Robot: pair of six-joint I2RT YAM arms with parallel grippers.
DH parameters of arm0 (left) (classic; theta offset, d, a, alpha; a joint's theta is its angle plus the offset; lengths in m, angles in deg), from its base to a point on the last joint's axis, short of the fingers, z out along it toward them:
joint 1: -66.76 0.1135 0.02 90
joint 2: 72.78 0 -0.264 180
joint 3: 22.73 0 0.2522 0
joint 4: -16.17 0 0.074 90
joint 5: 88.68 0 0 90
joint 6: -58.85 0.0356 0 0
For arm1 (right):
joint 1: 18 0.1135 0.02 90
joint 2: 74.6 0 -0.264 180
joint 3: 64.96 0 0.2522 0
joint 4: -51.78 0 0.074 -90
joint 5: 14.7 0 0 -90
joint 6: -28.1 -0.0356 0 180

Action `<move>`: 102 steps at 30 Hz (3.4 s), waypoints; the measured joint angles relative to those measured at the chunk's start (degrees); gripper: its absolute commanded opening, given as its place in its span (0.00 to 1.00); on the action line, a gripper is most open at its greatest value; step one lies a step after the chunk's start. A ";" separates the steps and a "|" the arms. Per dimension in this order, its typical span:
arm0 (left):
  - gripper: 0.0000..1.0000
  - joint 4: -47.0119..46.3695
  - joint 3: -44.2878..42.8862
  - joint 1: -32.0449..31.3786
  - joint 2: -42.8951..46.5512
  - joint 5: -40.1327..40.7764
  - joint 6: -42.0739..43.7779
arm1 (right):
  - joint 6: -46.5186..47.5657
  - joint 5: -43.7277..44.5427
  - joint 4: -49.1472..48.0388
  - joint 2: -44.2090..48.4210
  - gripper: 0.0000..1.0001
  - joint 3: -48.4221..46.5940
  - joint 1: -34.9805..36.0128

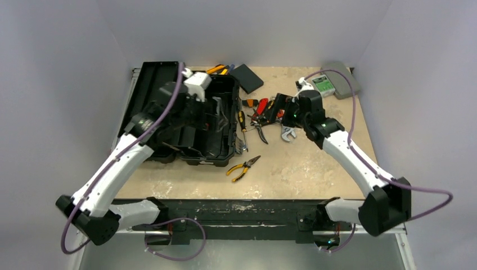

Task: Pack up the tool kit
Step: Pick up the pliers at the center of the board, then place the pliers in the toolbox.

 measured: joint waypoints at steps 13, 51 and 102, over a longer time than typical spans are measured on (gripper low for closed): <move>0.82 -3.80 -0.15 -21.86 -20.31 10.19 5.14 | 1.73 17.09 5.68 20.94 0.99 18.73 -0.31; 0.00 -9.07 10.64 -31.89 -40.19 13.75 -2.49 | -0.52 17.25 6.01 36.20 0.97 28.68 -0.31; 0.00 -2.93 8.20 -2.60 -3.08 9.84 -21.20 | -5.51 18.34 7.67 41.86 0.98 30.36 -0.31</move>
